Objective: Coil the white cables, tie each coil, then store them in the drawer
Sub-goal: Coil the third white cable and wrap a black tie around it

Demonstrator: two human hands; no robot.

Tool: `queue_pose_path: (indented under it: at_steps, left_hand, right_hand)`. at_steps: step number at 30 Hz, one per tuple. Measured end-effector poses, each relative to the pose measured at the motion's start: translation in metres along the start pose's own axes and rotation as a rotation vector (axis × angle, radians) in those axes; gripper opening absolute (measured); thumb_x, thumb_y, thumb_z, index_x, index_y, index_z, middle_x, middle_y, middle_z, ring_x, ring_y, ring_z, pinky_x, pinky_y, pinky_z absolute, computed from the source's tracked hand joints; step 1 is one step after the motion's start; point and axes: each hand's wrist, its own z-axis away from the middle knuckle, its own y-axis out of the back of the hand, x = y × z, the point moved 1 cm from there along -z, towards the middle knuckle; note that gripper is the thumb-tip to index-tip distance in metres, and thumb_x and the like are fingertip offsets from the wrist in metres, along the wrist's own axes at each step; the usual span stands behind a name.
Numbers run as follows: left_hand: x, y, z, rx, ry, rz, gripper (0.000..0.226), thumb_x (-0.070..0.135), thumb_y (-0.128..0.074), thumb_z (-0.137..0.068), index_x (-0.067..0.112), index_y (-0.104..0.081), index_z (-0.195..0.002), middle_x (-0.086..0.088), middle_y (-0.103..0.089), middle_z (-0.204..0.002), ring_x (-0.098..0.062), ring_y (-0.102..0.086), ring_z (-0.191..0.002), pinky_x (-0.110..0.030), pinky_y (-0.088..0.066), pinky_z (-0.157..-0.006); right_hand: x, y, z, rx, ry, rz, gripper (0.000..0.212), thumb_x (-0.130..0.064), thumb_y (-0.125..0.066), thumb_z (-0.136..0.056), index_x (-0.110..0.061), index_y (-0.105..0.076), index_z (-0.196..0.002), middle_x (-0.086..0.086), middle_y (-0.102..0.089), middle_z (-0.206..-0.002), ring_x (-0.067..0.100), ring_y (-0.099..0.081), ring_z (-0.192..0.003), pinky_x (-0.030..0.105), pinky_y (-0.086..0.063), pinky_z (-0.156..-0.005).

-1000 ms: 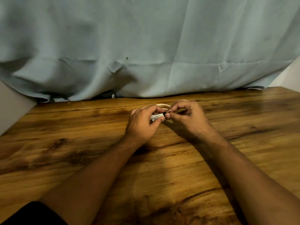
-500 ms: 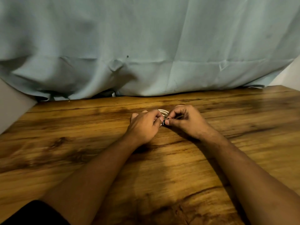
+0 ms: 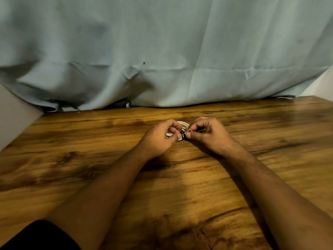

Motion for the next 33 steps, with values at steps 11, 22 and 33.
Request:
queue_pose_path:
  at_steps: [11, 22, 33]
  left_hand:
    - [0.0, 0.001, 0.001, -0.014, -0.073, -0.097, 0.028, 0.019, -0.078, -0.086, 0.026, -0.077, -0.113, 0.01, -0.077, -0.107, -0.004, -0.07, -0.098, -0.031, -0.055, -0.09]
    - [0.001, -0.002, 0.0, 0.006, -0.117, -0.24, 0.042, 0.048, -0.064, -0.082, 0.033, -0.074, -0.119, 0.008, -0.076, -0.112, -0.015, -0.065, -0.101, -0.043, -0.053, -0.09]
    - [-0.01, 0.003, -0.006, -0.114, -0.088, 0.031, 0.027, 0.043, -0.067, -0.087, 0.024, -0.078, -0.103, 0.009, -0.076, -0.093, -0.01, -0.07, -0.087, -0.039, -0.056, -0.083]
  right_hand:
    - [0.005, -0.016, 0.0, 0.033, -0.183, -0.226, 0.016, -0.01, -0.082, -0.085, -0.018, -0.076, -0.073, 0.0, -0.072, -0.073, 0.008, -0.057, -0.068, 0.028, -0.044, -0.068]
    - [-0.001, -0.015, 0.004, 0.037, -0.264, -0.424, 0.015, -0.015, -0.08, -0.089, -0.001, -0.075, -0.083, 0.016, -0.069, -0.077, 0.023, -0.049, -0.065, 0.028, -0.037, -0.06]
    - [-0.01, -0.008, 0.006, -0.075, -0.313, -0.662, 0.009, -0.015, -0.078, -0.085, -0.008, -0.075, -0.08, 0.008, -0.073, -0.077, 0.011, -0.063, -0.069, 0.021, -0.05, -0.065]
